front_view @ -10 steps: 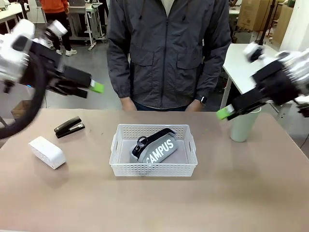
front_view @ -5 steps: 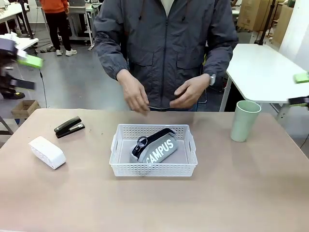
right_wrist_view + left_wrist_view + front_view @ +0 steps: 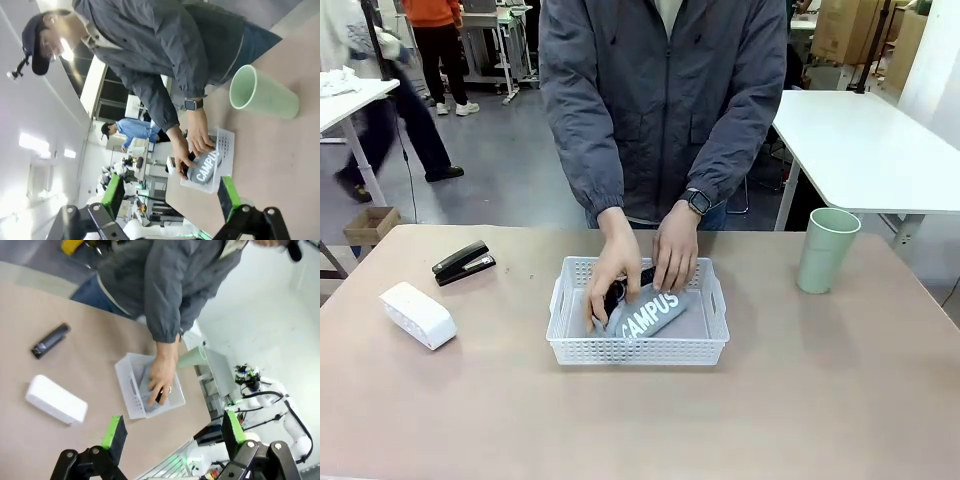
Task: Efficiently arrange items inside the basket to fit them all.
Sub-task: Pick up the Digital clock and place it inside the Organizing basket.
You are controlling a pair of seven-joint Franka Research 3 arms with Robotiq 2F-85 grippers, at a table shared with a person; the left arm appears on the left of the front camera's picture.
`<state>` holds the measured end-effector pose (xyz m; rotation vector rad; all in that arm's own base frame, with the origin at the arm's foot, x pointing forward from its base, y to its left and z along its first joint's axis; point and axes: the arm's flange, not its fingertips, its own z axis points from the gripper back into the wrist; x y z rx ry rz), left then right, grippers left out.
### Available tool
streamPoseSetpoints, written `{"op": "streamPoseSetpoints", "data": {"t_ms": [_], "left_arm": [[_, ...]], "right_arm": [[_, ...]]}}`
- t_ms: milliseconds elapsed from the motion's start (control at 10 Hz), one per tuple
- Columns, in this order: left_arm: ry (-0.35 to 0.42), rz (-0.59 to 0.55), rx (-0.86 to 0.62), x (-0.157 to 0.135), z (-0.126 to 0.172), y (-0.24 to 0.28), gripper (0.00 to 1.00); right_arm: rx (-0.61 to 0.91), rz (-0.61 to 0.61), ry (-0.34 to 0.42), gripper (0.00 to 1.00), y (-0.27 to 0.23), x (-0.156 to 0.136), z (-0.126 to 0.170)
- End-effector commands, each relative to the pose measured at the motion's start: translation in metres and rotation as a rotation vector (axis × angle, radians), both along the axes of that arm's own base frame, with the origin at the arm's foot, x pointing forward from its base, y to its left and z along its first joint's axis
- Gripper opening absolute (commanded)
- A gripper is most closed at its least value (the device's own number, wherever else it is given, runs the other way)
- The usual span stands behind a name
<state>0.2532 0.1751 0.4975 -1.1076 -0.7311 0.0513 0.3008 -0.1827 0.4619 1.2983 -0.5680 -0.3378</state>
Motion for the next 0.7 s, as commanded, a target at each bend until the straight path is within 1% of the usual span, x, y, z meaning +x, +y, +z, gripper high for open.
{"op": "streamPoseSetpoints", "data": {"t_ms": [0, 100, 200, 300, 400, 500, 600], "left_arm": [[-0.083, 0.038, -0.125, -0.061, -0.111, -0.032, 1.00], [-0.110, 0.089, -0.179, -0.072, -0.118, -0.024, 1.00], [-0.117, 0.112, -0.195, -0.073, -0.121, -0.025, 1.00], [-0.105, 0.126, -0.206, -0.070, -0.123, -0.027, 1.00], [-0.032, 0.199, -0.196, -0.063, -0.121, -0.030, 1.00], [-0.092, 0.130, -0.192, -0.044, -0.090, 0.075, 1.00], [-0.092, 0.130, -0.192, -0.044, -0.090, 0.075, 1.00]], "right_arm": [[0.003, 0.006, -0.033, 1.00, 0.023, -0.008, -0.019], [-0.006, 0.020, -0.023, 1.00, 0.025, -0.004, -0.023], [-0.012, 0.015, 0.005, 1.00, 0.025, 0.001, -0.028], [-0.061, -0.060, 0.043, 1.00, 0.025, 0.008, -0.034], [-0.139, -0.146, 0.057, 1.00, 0.028, 0.010, -0.035], [-0.024, 0.005, 0.048, 1.00, 0.007, 0.016, -0.023], [-0.024, 0.005, 0.048, 1.00, 0.007, 0.016, -0.023]]}}
